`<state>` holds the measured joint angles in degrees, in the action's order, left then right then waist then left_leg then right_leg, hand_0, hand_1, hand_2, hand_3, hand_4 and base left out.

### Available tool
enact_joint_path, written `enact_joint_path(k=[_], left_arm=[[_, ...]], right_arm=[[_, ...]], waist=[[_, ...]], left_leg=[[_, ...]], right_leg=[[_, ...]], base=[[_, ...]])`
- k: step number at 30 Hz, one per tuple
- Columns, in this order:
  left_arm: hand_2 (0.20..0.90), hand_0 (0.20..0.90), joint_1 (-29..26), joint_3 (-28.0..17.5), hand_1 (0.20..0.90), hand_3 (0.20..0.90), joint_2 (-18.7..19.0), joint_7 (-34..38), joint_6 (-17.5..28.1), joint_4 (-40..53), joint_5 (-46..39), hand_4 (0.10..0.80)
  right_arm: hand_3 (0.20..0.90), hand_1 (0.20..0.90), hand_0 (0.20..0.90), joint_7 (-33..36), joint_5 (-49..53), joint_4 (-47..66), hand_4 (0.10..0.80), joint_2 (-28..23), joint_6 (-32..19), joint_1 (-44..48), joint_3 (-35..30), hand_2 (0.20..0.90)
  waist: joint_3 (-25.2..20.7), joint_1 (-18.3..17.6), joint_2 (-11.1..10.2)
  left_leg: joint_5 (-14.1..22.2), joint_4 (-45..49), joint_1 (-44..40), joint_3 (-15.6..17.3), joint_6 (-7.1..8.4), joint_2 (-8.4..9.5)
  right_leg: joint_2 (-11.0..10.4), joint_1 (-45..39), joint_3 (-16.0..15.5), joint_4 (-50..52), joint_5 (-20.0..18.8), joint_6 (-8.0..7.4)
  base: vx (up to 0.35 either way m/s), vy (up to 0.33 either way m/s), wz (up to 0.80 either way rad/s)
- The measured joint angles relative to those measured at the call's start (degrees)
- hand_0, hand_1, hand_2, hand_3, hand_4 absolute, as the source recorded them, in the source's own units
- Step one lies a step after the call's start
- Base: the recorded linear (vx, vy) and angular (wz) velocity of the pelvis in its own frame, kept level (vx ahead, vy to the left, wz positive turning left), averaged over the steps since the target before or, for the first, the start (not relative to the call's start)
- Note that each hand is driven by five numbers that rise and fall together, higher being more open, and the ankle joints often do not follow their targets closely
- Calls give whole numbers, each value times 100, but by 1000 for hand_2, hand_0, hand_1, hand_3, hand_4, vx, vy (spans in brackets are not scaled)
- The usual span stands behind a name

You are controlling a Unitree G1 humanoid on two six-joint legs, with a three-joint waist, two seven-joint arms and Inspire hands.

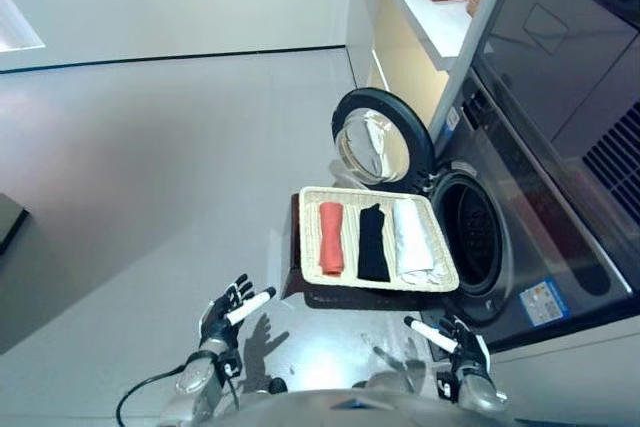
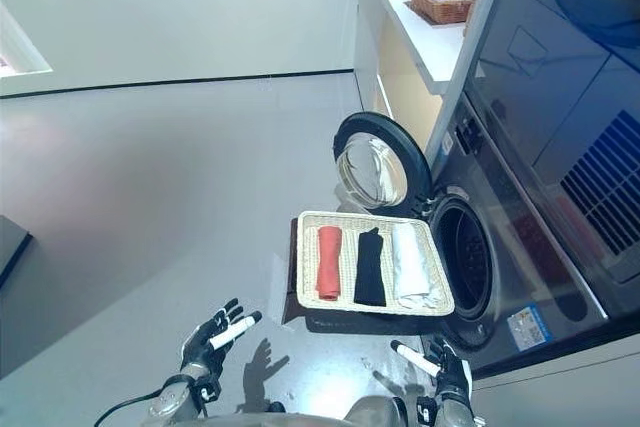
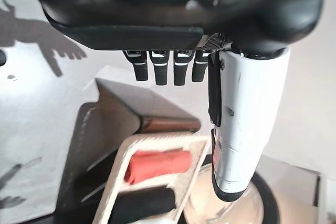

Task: Pick up the clothes and place them into the washing machine

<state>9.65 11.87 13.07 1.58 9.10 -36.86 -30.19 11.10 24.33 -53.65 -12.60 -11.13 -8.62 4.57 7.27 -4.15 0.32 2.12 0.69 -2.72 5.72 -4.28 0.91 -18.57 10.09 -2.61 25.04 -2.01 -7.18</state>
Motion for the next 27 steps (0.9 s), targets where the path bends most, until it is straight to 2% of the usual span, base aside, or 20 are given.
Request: enact_joint_path(k=[2, 3, 4, 5, 6, 7, 8, 9, 10, 11, 12, 13, 14, 15, 16, 18, 20, 22, 24, 27], left_arm=[[900, 900, -1, -33, 900, 900, 134, 56, -2, -22, -1, 800], [900, 900, -2, -41, 900, 900, 137, 69, -2, -27, -1, 800], [900, 900, 9, -77, 900, 900, 134, 100, -1, -133, -7, 800], [900, 900, 8, -110, 900, 900, 128, 103, -2, -163, -6, 800], [900, 900, 31, -136, 900, 900, 117, 104, -3, -212, -6, 800], [900, 900, 49, -163, 900, 900, 77, 105, -3, -240, -6, 800], [900, 900, 57, -191, 900, 900, 55, 111, -3, -266, -7, 800], [900, 900, 90, -205, 900, 900, 4, 115, -2, -277, -7, 800], [900, 900, 154, -204, 900, 900, -8, 126, 0, -289, -7, 800], [900, 900, 218, -210, 900, 900, -5, 127, 1, -303, -7, 800], [900, 900, 226, -193, 900, 900, -89, 164, -8, -345, -14, 800], [900, 900, 238, -160, 900, 900, -202, 165, -9, -344, -18, 800], [900, 900, 266, -154, 900, 900, -303, 165, -9, -348, -24, 800], [900, 900, 275, -136, 900, 900, -379, 183, -9, -353, -56, 800], [900, 900, 229, -53, 900, 900, -401, 223, -9, -362, -119, 800], [900, 900, -12, 0, 900, 900, -399, 230, 2, -371, -203, 800], [900, 900, -202, 22, 900, 900, -375, 248, 2, -386, -233, 800], [900, 900, -354, 38, 900, 900, -379, 310, 7, -407, -306, 800], [900, 900, -422, 31, 900, 900, -348, 359, 21, -415, -344, 800], [900, 900, -371, 3, 900, 900, -314, 392, 25, -422, -408, 800]], right_arm=[[900, 900, 900, -13, 44, 72, 800, 48, -2, 34, 60, 900], [900, 900, 900, -14, 47, 84, 800, 48, -4, 39, 59, 900], [900, 900, 900, 1, 93, 85, 800, 43, -3, 58, 53, 900], [900, 900, 900, 2, 94, 86, 800, 42, -4, 73, 52, 900], [900, 900, 900, 0, 94, 87, 800, 50, -4, 98, 55, 900], [900, 900, 900, 0, 92, 89, 800, 51, -4, 102, 63, 900], [900, 900, 900, 1, 91, 88, 800, 54, -3, 100, 63, 900], [900, 900, 900, 11, 93, 83, 800, 54, 8, 68, 63, 900], [900, 900, 900, 10, 90, 83, 800, 73, 8, 16, 59, 900], [900, 900, 900, 10, 92, 83, 800, 113, 8, -53, 58, 900], [900, 900, 900, 16, 90, 71, 800, 104, 2, -91, 40, 900], [900, 900, 900, 27, 94, 42, 800, 18, 1, -76, 53, 900], [900, 900, 900, 26, 94, 62, 800, -60, -2, -70, 57, 900], [900, 900, 900, 25, 93, 88, 800, -157, -16, -45, 128, 900], [900, 900, 900, 34, 95, 105, 800, -232, -21, 92, 177, 900], [900, 900, 900, 47, 105, 223, 800, -296, -66, 299, 158, 900], [900, 900, 900, 46, 152, 177, 800, -300, -123, 496, 180, 900], [900, 900, 900, 62, 202, 165, 800, -305, -155, 607, 174, 900], [900, 900, 900, 74, 218, 162, 800, -270, -157, 672, 182, 900], [900, 900, 900, 96, 327, 95, 800, -228, -153, 632, 215, 900]], waist=[[24, -23, -6], [37, -40, -16], [77, -145, -11], [88, -163, -30], [133, -209, -15], [175, -291, -31], [212, -308, -36], [232, -334, -90], [156, -359, -154], [73, -406, -267], [9, -484, -246], [-21, -484, -135], [-82, -433, -28], [-144, -436, 74], [-222, -434, 195], [-243, -478, 220], [-234, -479, 186], [-245, -505, 192], [-232, -433, 196], [-218, -390, 129]], left_leg=[[-3, -65, 69, -69, -56, 9], [-14, -66, 82, -89, -73, 16], [-19, -75, 88, -170, -81, 27], [-21, -77, 85, -213, -83, 26], [-21, -83, 62, -314, -81, 34], [-3, -104, 1, -373, -52, 33], [10, -137, -60, -429, -29, 28], [88, -224, -220, -486, 99, 2], [149, -250, -260, -592, 228, -12], [197, -409, -403, -712, 315, -39], [207, -330, -455, -734, 574, -201], [483, 237, -353, -703, 779, -415], [768, 632, -265, -701, 859, -612], [886, 681, -280, -722, 918, -816], [927, 594, -267, -734, 929, -958], [823, 327, -277, -787, 1049, -1188], [748, 326, -230, -792, 1125, -1237], [680, 423, -177, -800, 1164, -1279], [539, 534, -78, -832, 1201, -1331], [320, 1008, 113, -953, 1350, -1341]], right_leg=[[98, 130, -316, -747, 150, -97], [123, 132, -325, -939, 145, -110], [205, 117, -289, -1664, 20, -306], [219, 94, -284, -1923, -40, -384], [244, 113, -277, -2400, -223, -539], [248, 144, -265, -2673, -334, -655], [254, 125, -264, -2840, -443, -661], [289, 131, -309, -2821, -467, -681], [350, 79, -318, -2736, -397, -652], [392, 2, -338, -2582, -480, -432], [473, 38, -461, -2412, -605, -308], [629, 37, -552, -2267, -588, -268], [795, 9, -603, -2217, -558, -115], [988, -19, -613, -2175, -572, 34], [1161, 21, -653, -2057, -490, 123], [1331, 174, -789, -1900, -365, 274], [1374, 247, -857, -1743, -288, 365], [1417, 242, -915, -1590, -25, 293], [1496, 238, -894, -1556, 102, 323], [1520, 165, -761, -1549, 227, 487]], base=[[283, -90, 4], [310, -99, 24], [223, -66, 21], [313, -68, 23], [213, -42, 18], [374, -111, 29], [279, -124, 40], [421, -255, 46], [317, -274, 56], [285, -313, 76], [174, -249, 76], [139, -221, 51], [112, -191, 17], [105, -203, 3], [116, -197, 12], [102, -185, 17], [99, -193, 16], [82, -151, 25], [140, -260, 20], [103, -205, 10]])
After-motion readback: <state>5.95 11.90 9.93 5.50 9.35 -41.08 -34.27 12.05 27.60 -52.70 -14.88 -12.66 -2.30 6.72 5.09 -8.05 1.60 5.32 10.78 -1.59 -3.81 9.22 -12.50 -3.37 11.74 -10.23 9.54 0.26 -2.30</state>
